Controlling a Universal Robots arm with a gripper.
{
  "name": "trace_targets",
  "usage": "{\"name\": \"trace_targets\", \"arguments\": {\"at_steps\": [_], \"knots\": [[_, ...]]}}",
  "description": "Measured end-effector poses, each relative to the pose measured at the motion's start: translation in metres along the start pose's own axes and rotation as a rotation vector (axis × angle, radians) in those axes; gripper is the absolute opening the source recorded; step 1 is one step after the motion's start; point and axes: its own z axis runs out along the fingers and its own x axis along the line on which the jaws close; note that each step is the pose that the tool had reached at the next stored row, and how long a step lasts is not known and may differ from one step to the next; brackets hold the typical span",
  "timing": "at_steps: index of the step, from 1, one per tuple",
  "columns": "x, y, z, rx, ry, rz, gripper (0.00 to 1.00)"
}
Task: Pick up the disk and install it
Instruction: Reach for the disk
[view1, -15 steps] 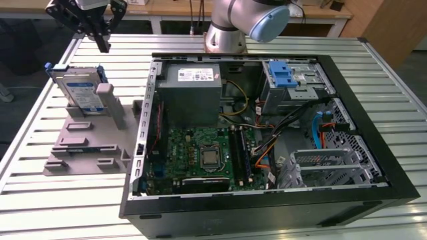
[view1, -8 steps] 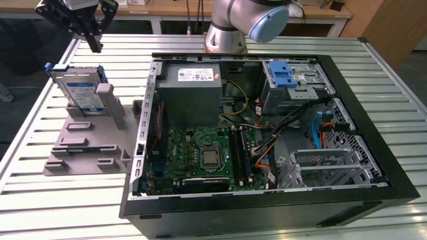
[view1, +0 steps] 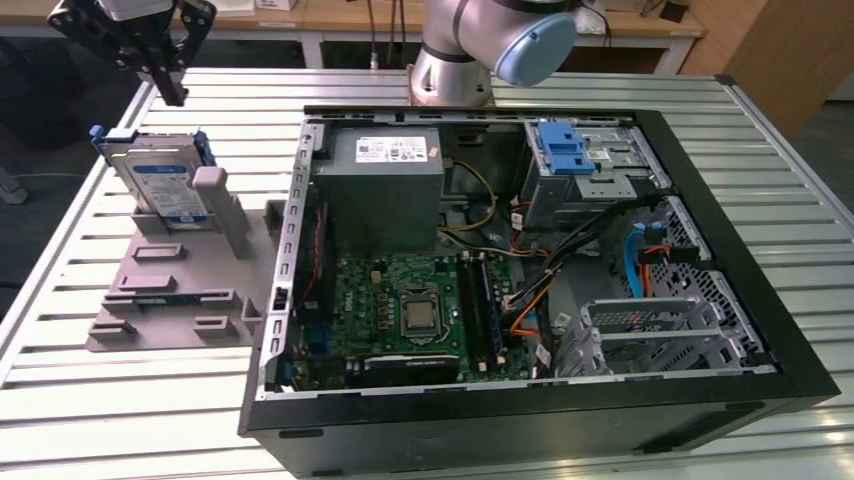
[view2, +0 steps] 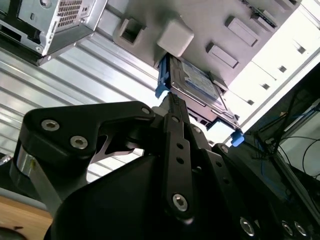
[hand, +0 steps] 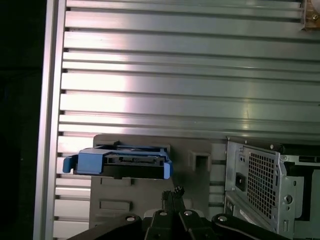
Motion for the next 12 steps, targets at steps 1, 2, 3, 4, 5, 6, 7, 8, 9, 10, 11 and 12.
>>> {"name": "trace_targets", "arguments": {"at_steps": [1,2,3,4,5,6,7,8,9,10,11,12], "knots": [[0.0023,0.0001,0.0002,0.0000,0.0002,0.000,0.11],[0.0048,0.0003,0.0006,0.0000,0.0007,0.000,0.11],[0.0071,0.0003,0.0010,0.0000,0.0012,0.000,0.11],[0.0093,0.0004,0.0013,0.0000,0.0018,0.000,0.11],[0.0114,0.0005,0.0017,-0.0001,0.0026,0.000,0.11],[0.0131,0.0005,0.0022,-0.0001,0.0035,0.000,0.11],[0.0138,0.0006,0.0026,-0.0002,0.0042,0.000,0.11],[0.0141,0.0006,0.0027,-0.0002,0.0043,0.000,0.11],[0.0141,0.0006,0.0026,-0.0001,0.0045,0.000,0.11],[0.0142,0.0006,0.0026,-0.0001,0.0047,0.000,0.11],[0.0143,0.0006,0.0026,-0.0001,0.0047,0.000,0.11],[0.0143,0.0006,0.0026,-0.0001,0.0045,0.000,0.11]]}}
